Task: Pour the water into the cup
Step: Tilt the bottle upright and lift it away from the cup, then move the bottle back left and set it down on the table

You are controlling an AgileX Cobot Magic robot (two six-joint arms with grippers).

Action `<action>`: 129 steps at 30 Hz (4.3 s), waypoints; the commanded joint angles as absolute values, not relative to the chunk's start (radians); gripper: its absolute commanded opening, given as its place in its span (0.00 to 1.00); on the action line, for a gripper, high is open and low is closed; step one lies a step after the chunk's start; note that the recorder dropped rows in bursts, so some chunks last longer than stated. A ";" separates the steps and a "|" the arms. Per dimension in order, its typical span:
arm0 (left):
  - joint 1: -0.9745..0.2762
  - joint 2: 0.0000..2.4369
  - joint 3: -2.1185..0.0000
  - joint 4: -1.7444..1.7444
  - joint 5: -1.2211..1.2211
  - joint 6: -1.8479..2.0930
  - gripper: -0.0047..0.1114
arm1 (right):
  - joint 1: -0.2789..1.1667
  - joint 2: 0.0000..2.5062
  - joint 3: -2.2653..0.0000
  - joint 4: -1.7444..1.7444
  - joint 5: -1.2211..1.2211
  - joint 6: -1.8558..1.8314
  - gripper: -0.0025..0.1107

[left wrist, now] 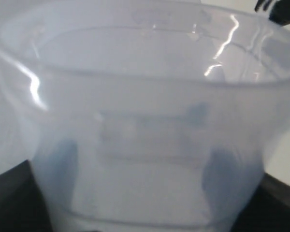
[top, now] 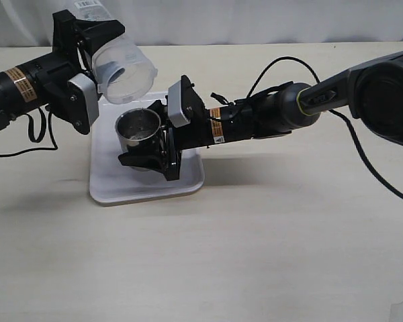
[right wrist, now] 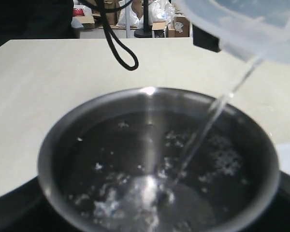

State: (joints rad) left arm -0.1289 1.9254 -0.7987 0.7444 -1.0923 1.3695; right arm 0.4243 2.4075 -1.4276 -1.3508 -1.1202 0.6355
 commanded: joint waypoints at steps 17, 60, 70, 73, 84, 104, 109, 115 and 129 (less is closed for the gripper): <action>-0.134 1.914 -0.805 0.713 -1.105 1.412 0.04 | 0.422 2.404 -1.430 -1.331 -1.150 0.639 0.06; -0.014 1.966 -0.851 0.023 -0.931 -0.149 0.04 | 0.422 2.404 -1.430 -1.320 -1.151 0.639 0.06; 0.024 2.055 -0.851 0.077 -1.036 -0.184 0.04 | 0.422 2.404 -1.430 -1.320 -1.151 0.639 0.06; 0.024 2.065 -0.851 0.072 -1.054 -0.162 0.04 | 0.422 2.404 -1.430 -1.320 -1.151 0.639 0.06; 0.024 2.139 -0.894 0.093 -1.027 -0.078 0.04 | 0.422 2.404 -1.430 -1.320 -1.151 0.639 0.06; 0.024 2.186 -0.956 0.093 -0.930 -0.075 0.63 | 0.422 2.404 -1.430 -1.320 -1.151 0.639 0.06; 0.024 2.186 -0.956 0.093 -0.931 -0.075 0.75 | 0.422 2.404 -1.430 -1.320 -1.151 0.639 0.06; 0.024 2.184 -0.954 0.093 -0.913 -0.080 0.92 | 0.422 2.404 -1.430 -1.320 -1.151 0.639 0.06; 0.024 2.036 -0.772 0.093 -0.912 -0.077 0.92 | 0.422 2.404 -1.430 -1.320 -1.149 0.639 0.06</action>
State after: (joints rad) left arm 0.0224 2.0625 -0.8044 0.0916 -0.9062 -0.0770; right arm 0.4243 2.4075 -1.4276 -1.3467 -1.1202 0.6372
